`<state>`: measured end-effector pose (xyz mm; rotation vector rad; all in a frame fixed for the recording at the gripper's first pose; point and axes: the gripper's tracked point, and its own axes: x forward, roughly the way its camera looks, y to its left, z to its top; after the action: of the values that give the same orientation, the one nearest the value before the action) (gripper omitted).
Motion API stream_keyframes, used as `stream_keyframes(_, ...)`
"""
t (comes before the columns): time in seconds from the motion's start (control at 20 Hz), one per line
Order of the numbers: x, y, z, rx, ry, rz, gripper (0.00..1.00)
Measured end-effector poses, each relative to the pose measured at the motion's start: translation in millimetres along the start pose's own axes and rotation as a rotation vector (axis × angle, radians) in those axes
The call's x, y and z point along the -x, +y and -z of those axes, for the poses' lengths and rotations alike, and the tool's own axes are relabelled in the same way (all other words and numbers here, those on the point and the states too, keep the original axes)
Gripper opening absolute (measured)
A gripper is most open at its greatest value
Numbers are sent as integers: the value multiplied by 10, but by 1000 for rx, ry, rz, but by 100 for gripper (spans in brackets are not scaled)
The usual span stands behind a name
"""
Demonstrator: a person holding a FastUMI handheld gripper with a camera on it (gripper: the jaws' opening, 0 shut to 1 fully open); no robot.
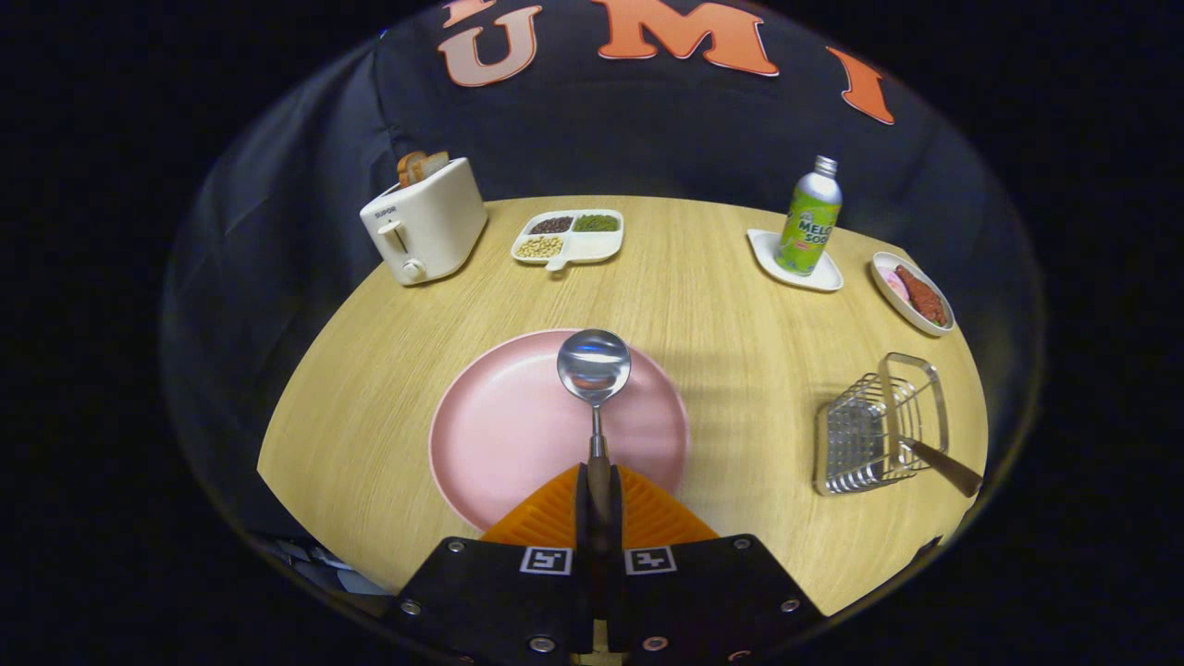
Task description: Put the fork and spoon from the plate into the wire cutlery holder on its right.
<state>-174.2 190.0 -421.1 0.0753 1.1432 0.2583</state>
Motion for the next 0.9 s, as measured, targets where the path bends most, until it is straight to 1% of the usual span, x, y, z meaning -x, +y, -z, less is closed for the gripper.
stream_keyframes(0.55,900,-970,-777,-85,-242,126,6)
stream_keyframes(0.75,1099,-1225,-864,-86,-265,151,6)
stream_keyframes(0.9,1161,-1433,-796,-78,-237,174,6)
